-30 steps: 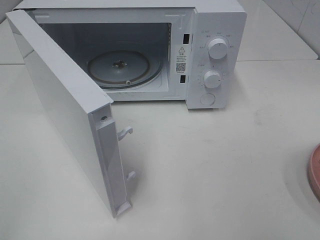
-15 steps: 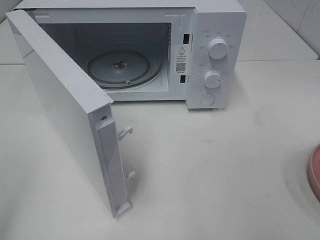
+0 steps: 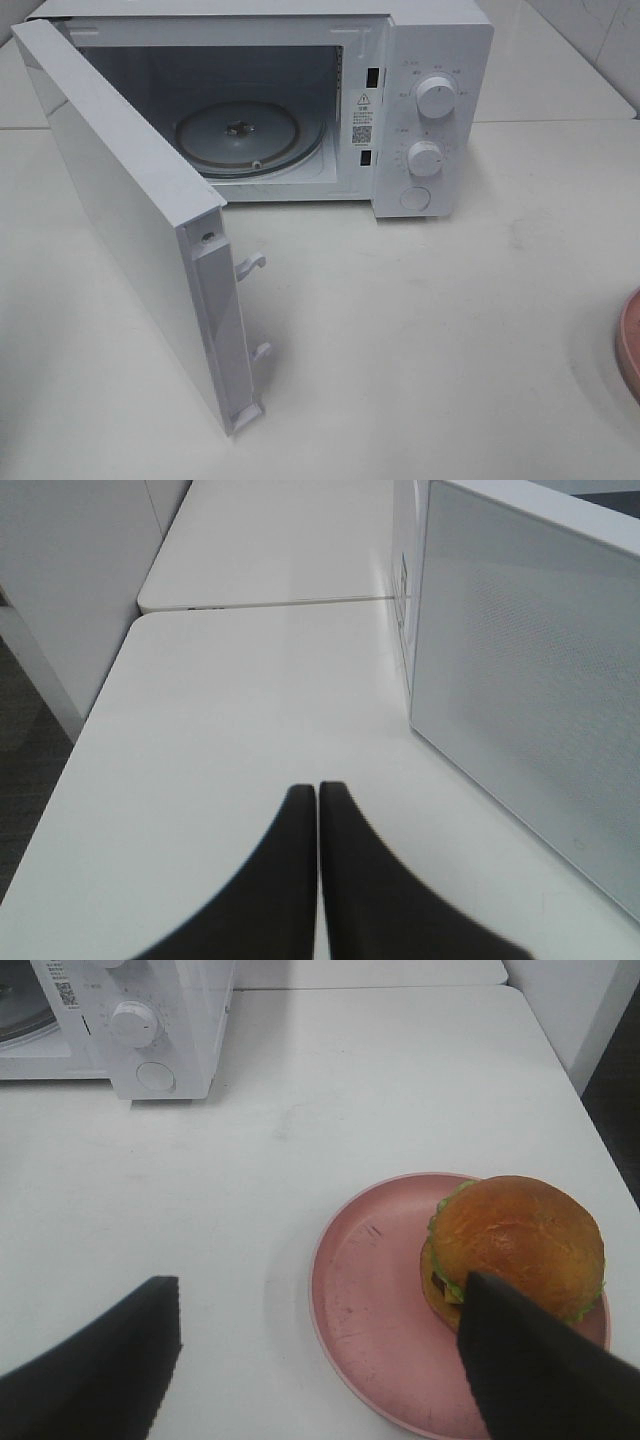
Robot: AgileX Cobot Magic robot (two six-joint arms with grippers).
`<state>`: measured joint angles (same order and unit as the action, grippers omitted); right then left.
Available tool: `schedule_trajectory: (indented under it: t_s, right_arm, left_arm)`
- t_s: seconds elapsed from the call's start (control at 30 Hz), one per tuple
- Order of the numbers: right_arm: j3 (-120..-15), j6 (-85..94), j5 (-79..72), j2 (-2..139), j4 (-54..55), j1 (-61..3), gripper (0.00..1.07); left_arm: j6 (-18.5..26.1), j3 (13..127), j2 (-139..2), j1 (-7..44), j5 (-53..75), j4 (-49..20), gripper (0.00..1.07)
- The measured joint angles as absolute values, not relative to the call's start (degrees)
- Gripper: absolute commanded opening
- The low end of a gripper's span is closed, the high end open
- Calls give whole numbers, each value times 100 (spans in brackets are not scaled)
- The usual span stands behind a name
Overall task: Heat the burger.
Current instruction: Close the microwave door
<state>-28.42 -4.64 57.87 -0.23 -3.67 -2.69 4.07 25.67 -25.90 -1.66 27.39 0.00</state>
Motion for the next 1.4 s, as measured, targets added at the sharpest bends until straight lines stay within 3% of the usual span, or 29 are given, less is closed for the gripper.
schedule_trajectory:
  t_s: [0.27, 0.6, 0.8, 0.97, 1.4]
  right_arm:
    - [-2842, -464, 5787, -23, -367, -269, 75]
    - [-2842, -464, 5787, -23, -367, -269, 75]
    - [-2842, -464, 5787, -23, -367, -269, 75]
    - [-2842, -464, 5787, -23, -367, -269, 75]
    - [-2842, -464, 5787, -23, -367, -269, 75]
  left_arm:
    - [407, 1667, -3701, -166, 0, 0, 0]
    - [395, 1243, -4847, -166, -2275, 138, 0]
    - [0, 1243, -5821, -109, -3335, 699, 0]
    - [-195, 1266, -6652, 344, -3925, 1152, 0]
    - [-201, 1753, -8159, 1490, -4698, 1175, 0]
